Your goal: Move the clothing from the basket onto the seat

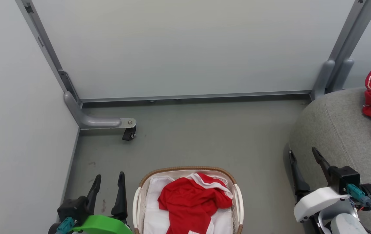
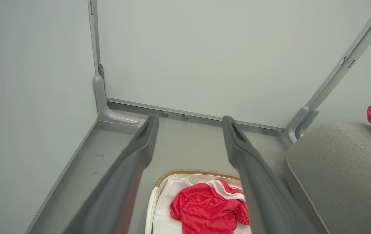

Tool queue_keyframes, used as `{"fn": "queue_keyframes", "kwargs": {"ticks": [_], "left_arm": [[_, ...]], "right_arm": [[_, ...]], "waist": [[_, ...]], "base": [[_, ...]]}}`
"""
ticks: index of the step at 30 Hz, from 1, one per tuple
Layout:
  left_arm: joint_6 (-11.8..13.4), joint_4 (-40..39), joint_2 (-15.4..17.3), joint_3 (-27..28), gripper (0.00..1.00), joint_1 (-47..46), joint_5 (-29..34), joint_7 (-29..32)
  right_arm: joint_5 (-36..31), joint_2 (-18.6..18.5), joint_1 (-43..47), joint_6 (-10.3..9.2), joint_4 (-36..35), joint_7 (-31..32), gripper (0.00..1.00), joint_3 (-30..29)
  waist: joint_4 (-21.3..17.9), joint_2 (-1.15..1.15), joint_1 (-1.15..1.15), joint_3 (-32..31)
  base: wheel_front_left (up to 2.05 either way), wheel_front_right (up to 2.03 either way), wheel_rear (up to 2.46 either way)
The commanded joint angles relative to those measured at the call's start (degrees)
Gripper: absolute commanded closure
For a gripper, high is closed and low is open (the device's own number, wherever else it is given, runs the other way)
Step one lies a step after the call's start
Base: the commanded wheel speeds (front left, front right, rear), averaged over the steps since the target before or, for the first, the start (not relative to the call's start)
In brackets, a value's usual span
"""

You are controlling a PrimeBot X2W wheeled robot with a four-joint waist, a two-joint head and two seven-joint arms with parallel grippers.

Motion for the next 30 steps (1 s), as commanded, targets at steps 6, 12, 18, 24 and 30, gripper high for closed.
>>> {"fn": "queue_keyframes", "kwargs": {"ticks": [6, 12, 18, 24, 30], "left_arm": [[-0.21, 0.08, 0.09, 0.00, 0.00, -0.28, 0.36, -0.01], [-0.26, -0.17, 0.08, -0.30, 0.00, -0.43, 0.47, -0.01], [-0.58, 1.22, 0.09, -2.76, 0.00, -2.35, 1.77, -0.01], [-0.86, 4.12, 0.09, -6.58, 0.00, -8.64, 4.00, -0.01], [-1.23, 9.68, 0.13, -12.53, 0.00, -18.11, 5.89, 0.01]], "right_arm": [[0.65, -0.20, 0.06, -0.06, -0.15, -0.12, 0.00, -0.07], [0.56, -0.21, 0.02, -0.06, -0.49, -0.12, 0.00, -0.47], [0.19, -0.20, -1.11, -0.06, -1.18, -0.12, 0.00, -0.55], [-0.78, -0.20, -4.23, -0.06, -3.31, -0.12, 0.00, -1.29], [-1.41, -0.20, -9.83, -0.06, -5.76, -0.12, 0.00, -2.14]], "waist": [[-0.05, 0.00, 0.00, -0.04], [-0.36, 0.00, 0.00, 0.34], [-1.25, 0.00, 0.00, 2.01], [-3.11, 0.00, 0.00, 7.99], [-6.48, 0.00, 0.00, 18.01]], "base": [[0.00, 0.00, 0.00], [0.00, 0.00, 0.00], [0.00, 0.00, 0.00], [0.00, 0.00, 0.00], [0.00, 0.00, 0.00]]}}
